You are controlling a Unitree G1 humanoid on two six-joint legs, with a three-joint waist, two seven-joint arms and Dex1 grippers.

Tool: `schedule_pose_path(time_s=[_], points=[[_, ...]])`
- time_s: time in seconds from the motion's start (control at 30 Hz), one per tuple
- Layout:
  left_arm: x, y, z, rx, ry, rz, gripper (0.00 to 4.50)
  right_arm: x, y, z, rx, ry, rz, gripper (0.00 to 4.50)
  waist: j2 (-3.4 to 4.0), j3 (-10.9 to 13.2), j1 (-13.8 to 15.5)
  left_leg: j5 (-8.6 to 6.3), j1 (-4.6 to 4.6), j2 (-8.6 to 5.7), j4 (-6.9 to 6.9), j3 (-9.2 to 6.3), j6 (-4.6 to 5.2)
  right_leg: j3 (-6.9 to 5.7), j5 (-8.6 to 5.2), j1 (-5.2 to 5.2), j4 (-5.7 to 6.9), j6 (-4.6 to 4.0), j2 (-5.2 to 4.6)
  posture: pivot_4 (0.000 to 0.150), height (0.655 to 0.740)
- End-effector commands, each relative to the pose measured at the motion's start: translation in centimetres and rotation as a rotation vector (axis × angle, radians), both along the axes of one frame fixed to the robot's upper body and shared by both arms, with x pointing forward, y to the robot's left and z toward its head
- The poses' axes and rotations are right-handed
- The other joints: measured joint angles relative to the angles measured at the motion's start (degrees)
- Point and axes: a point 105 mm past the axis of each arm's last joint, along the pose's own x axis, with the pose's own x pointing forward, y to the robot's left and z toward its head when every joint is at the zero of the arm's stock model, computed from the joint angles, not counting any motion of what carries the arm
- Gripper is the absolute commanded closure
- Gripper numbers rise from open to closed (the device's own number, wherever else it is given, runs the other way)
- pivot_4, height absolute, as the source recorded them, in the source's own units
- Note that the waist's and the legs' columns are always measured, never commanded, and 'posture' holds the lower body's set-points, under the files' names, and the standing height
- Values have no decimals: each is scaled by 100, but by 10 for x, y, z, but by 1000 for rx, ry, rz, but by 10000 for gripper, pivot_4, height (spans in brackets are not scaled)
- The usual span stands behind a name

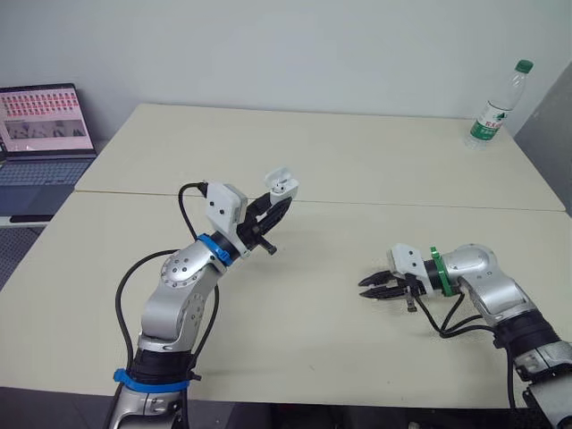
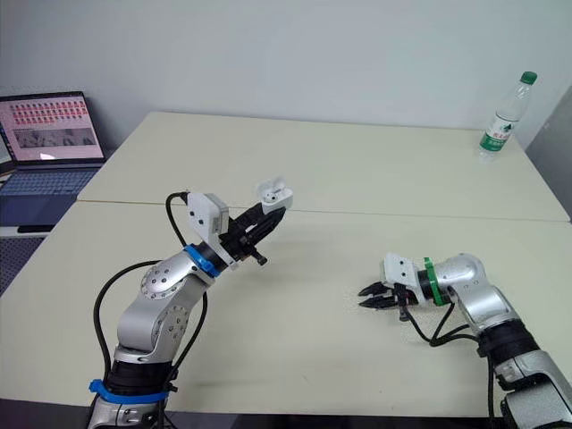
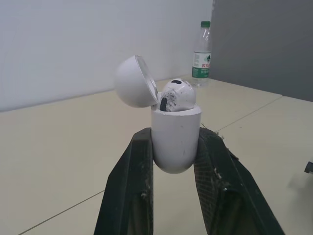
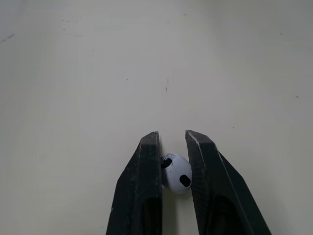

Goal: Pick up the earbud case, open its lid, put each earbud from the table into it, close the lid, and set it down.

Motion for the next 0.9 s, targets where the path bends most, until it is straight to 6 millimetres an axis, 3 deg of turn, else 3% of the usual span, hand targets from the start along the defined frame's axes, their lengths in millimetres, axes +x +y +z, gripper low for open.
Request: schedule_pose_path(time_s=[0.03, 0.2, 0.53, 0.67, 0.9], points=[[-3, -4, 14, -9, -63, -10, 37406, 3, -3, 3, -4, -36, 30, 31125, 0, 0, 1, 0, 0, 0, 0, 0, 0, 0, 0, 1, 0, 0, -1, 1500, 7400], [-3, -2, 14, -6, -62, -7, 37406, 4, -10, 11, -1, -41, -17, 14534, 0, 0, 3, 0, 3, -1, 0, 1, 0, 1, 1, 4, 1, -1, -3, 1500, 7400], [-6, 1, 11, -8, -55, 5, 37406, -18, -23, 36, 87, 57, -426, 14534, 1, 0, 21, 0, 2, 1, 0, -10, -1, -7, 0, 8, 2, 0, -6, 1500, 7400], [-5, 1, 11, -7, -51, 2, 37406, -36, -11, 39, 118, 94, -482, 14534, 1, -1, 17, 0, 4, -1, 0, -8, -1, -5, -1, 8, 3, 1, -4, 1500, 7400], [-2, -2, 13, 0, -54, -22, 37406, -26, 1, 46, 159, 1, -507, 14534, 1, -1, 16, 0, 4, -5, 1, -4, -1, -3, -2, 8, 1, 3, 0, 1500, 7400]])
